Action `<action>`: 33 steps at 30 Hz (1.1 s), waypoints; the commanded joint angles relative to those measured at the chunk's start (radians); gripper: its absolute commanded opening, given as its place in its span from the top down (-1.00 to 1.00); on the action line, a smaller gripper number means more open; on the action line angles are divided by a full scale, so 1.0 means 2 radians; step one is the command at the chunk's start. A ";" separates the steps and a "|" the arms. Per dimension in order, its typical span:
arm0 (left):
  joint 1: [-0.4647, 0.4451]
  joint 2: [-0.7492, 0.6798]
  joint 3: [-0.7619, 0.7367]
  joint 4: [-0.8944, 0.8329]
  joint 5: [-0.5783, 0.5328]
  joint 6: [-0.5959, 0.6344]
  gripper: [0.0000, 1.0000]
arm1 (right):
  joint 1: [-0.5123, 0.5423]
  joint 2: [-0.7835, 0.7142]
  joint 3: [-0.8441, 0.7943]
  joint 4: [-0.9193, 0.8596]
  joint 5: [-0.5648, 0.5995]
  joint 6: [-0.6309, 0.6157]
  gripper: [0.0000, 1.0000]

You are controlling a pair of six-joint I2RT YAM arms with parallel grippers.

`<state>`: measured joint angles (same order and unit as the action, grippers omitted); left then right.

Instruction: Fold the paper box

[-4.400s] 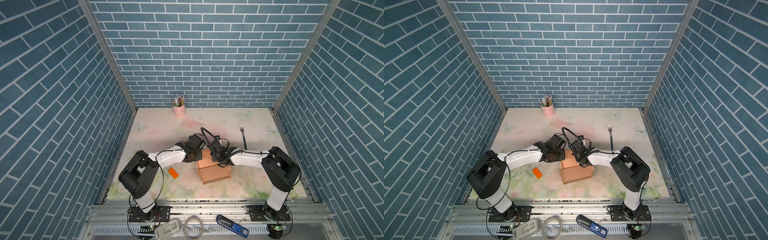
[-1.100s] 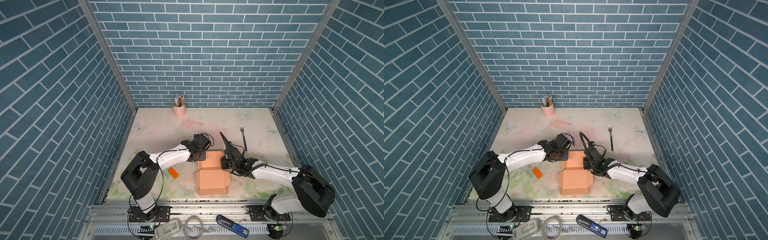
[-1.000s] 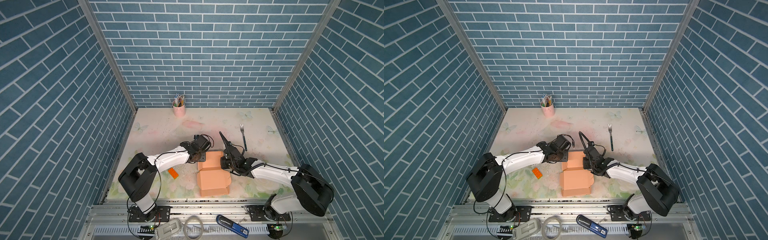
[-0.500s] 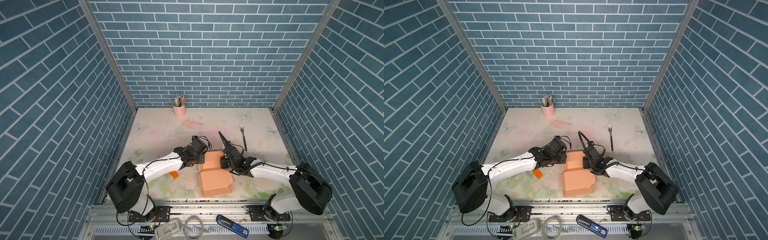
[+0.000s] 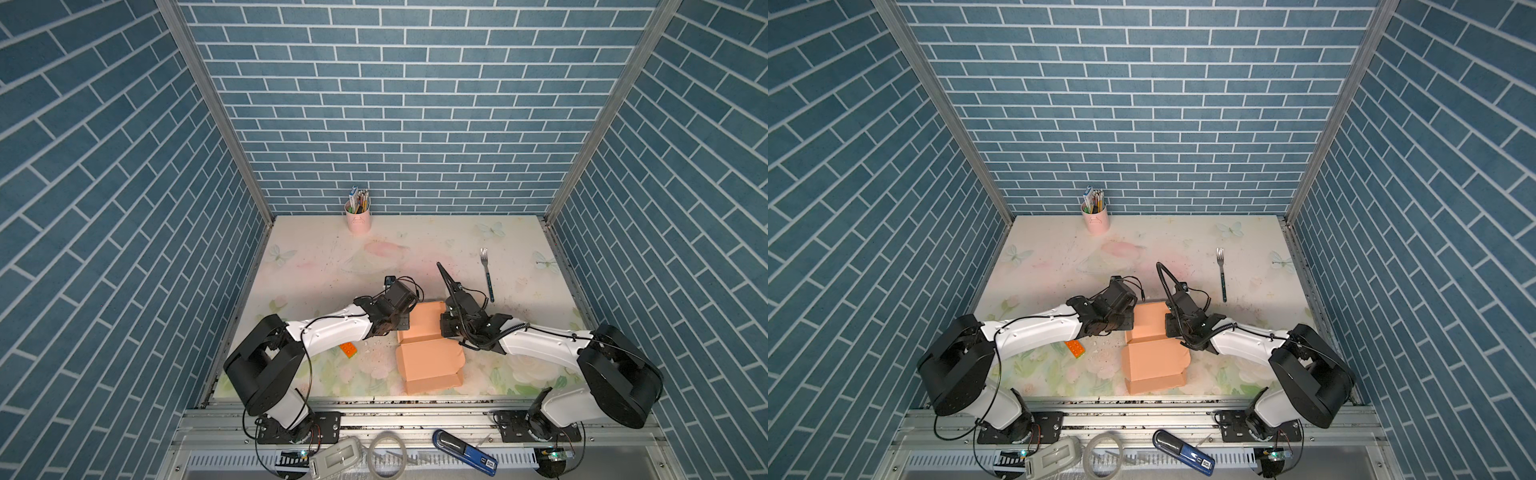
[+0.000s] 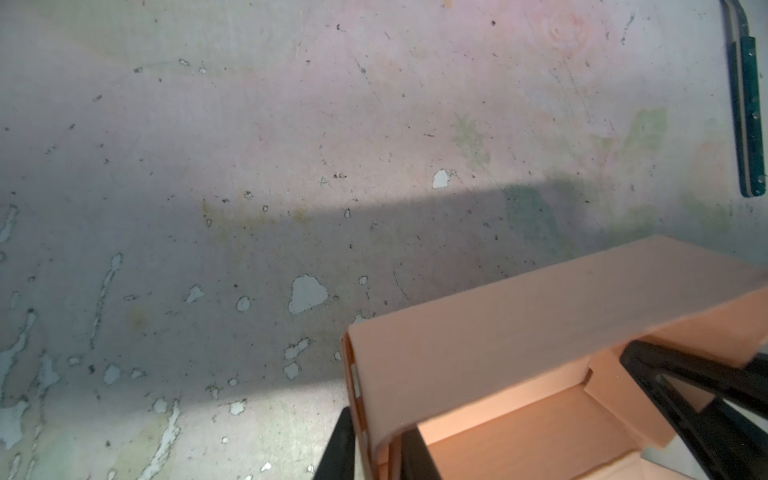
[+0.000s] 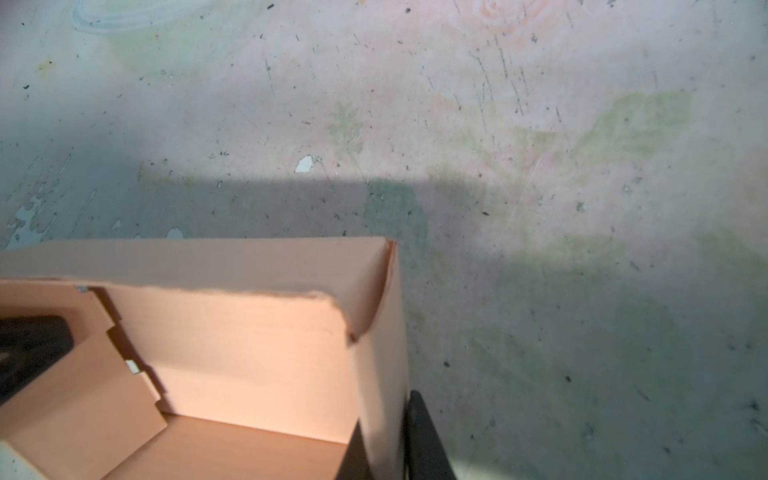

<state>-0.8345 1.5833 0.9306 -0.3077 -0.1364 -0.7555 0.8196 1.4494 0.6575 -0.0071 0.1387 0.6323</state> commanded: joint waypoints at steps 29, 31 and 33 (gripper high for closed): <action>-0.021 0.152 0.162 -0.166 -0.107 0.058 1.00 | 0.003 0.024 0.023 -0.010 0.043 0.073 0.79; -0.021 0.156 0.166 -0.171 -0.116 0.062 1.00 | 0.003 0.027 0.026 -0.013 0.048 0.078 0.80; -0.022 0.160 0.167 -0.174 -0.127 0.065 1.00 | 0.003 0.028 0.026 -0.013 0.054 0.086 0.81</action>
<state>-0.8700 1.8603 1.2667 -0.5892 -0.3363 -0.6746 0.8219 1.4899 0.6842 -0.0315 0.2100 0.7563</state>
